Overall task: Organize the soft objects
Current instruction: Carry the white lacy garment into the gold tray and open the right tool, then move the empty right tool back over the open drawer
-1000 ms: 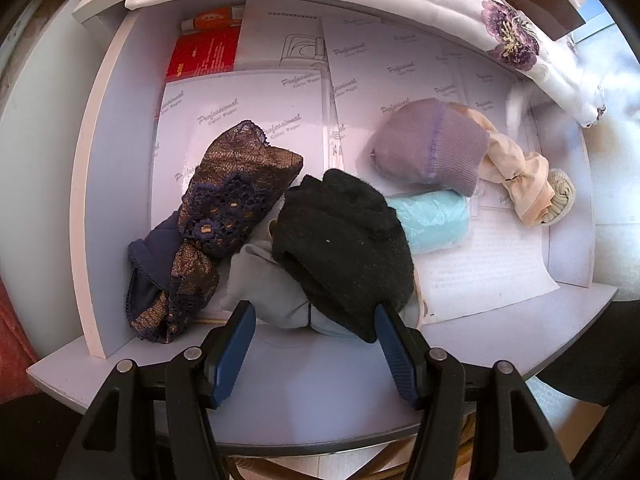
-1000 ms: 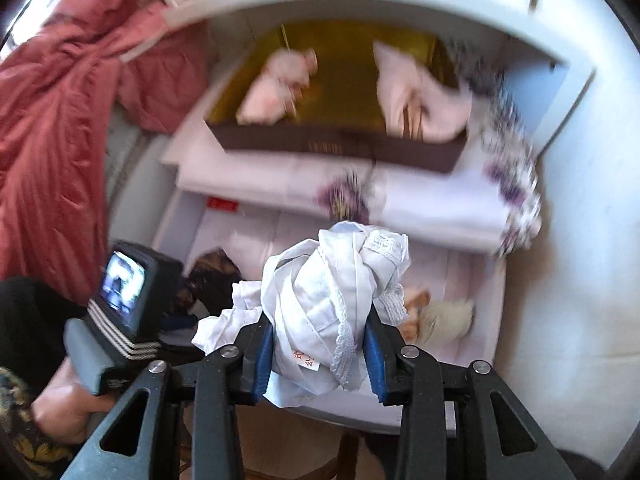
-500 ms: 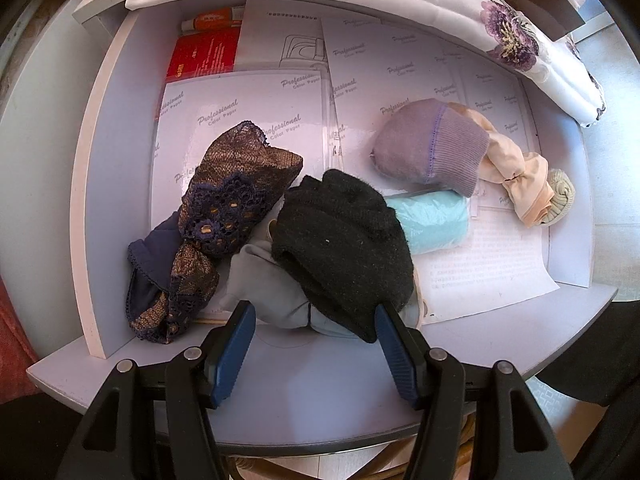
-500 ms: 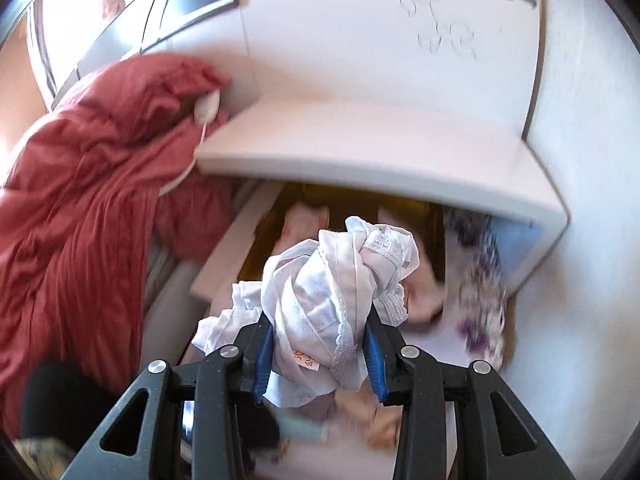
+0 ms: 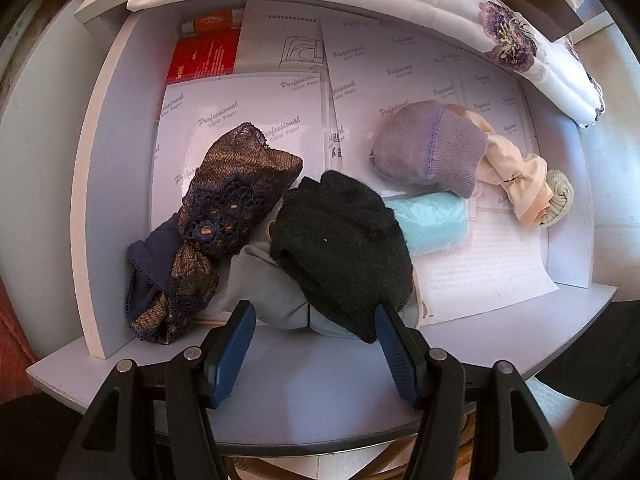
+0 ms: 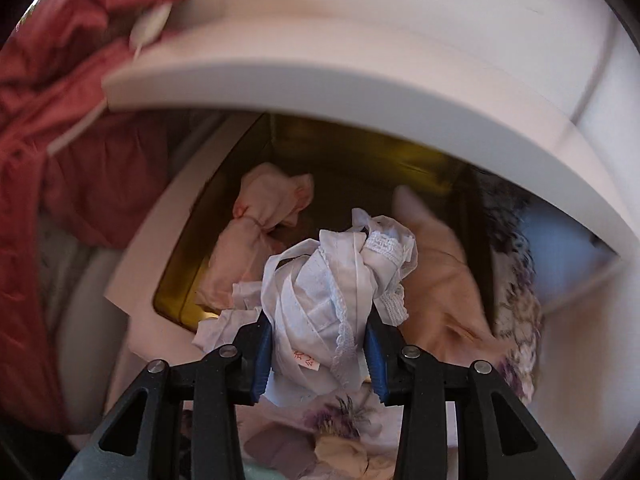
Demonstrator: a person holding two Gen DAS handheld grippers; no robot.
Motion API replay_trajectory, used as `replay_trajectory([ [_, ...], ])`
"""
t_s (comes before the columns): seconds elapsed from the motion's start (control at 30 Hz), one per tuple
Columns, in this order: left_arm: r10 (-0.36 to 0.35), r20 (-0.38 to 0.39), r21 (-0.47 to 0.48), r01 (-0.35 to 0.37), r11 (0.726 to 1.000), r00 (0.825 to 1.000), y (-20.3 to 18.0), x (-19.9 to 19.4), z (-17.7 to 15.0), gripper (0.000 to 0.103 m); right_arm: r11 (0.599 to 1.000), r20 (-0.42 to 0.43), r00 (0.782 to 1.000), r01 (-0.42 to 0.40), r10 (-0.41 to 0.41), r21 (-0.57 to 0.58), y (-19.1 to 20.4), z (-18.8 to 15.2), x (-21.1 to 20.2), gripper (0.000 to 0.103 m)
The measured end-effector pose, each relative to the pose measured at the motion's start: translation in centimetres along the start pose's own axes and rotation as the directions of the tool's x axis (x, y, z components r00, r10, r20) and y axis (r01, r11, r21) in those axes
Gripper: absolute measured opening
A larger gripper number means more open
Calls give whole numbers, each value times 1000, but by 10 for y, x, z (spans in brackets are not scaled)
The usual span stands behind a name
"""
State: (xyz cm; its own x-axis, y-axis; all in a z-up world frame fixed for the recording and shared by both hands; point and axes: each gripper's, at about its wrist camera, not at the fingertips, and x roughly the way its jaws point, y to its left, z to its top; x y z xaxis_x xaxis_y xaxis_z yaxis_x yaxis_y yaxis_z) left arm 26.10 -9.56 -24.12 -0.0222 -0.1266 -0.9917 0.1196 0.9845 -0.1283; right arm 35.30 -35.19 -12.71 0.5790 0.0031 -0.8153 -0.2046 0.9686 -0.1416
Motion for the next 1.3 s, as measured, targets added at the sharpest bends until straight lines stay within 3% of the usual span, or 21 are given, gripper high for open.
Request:
replay_trajectory([
  [0.17,2,1,-4,-2,1000,1000,-2,-2,1,63,978,26,995,101,-98,-184,30,24,26,40],
  [0.43,12,1,-5,-12,1000,1000,-4,0,0,63,904,76,965,262,-251,-338,49,34,60,45],
  [0.5,15,1,-6,-15,1000,1000,-4,1,0,64,905,86,962,272,-258,-328,46,32,60,50],
  [0.63,18,3,-6,-18,1000,1000,-6,2,0,64,922,87,967,254,-238,-293,39,30,53,73],
  [0.77,20,6,-5,-20,1000,1000,-5,2,-1,64,929,82,970,244,-230,-279,33,21,48,78],
  [1.07,18,15,-3,-18,1000,1000,-5,1,-2,64,945,61,973,230,-222,-231,17,-2,28,79],
  [1.3,15,18,-1,-15,1000,1000,-4,1,-3,64,958,93,975,215,-201,-189,12,-16,-4,80],
])
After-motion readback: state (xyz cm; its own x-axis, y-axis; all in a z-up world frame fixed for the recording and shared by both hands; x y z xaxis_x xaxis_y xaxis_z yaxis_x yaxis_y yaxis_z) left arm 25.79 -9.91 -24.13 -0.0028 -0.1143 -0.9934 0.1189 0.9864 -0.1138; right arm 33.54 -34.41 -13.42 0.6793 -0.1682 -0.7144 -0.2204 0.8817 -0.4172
